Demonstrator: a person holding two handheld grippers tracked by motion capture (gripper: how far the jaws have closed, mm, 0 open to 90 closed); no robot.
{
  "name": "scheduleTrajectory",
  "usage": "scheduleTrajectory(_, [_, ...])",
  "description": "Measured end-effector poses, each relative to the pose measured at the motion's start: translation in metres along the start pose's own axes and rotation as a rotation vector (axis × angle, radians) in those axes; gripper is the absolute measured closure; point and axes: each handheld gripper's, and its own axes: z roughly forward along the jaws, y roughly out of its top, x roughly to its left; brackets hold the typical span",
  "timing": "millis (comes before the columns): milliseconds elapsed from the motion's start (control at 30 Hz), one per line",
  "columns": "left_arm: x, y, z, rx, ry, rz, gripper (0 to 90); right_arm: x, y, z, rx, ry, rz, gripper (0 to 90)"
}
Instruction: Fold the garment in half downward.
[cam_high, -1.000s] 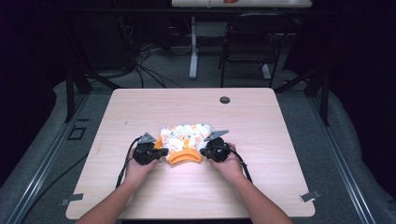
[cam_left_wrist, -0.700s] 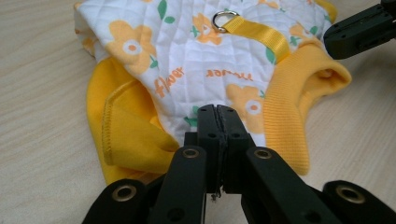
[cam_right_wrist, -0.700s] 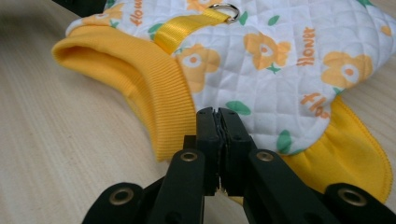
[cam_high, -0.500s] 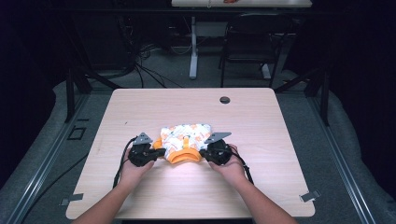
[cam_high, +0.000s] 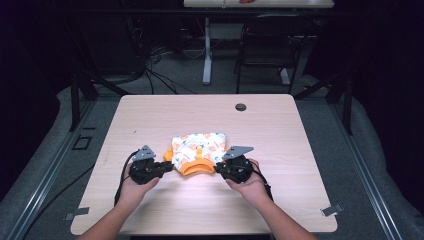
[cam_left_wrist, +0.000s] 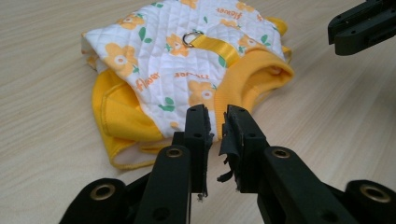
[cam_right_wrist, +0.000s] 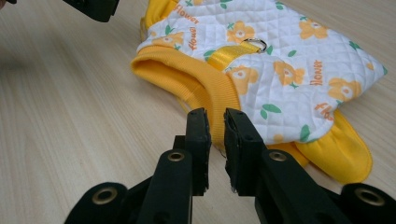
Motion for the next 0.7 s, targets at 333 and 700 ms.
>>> scheduleTrajectory(333, [-0.008, -0.017, -0.013, -0.020, 0.000, -0.030, 66.4, 0.008, -0.020, -0.021, -0.003, -0.036, 0.007, 70.2])
scheduleTrajectory(700, [-0.004, -0.031, -0.020, -0.003, 0.010, -0.026, 61.5, 0.010, -0.033, -0.025, 0.020, -0.036, 0.019, 65.0])
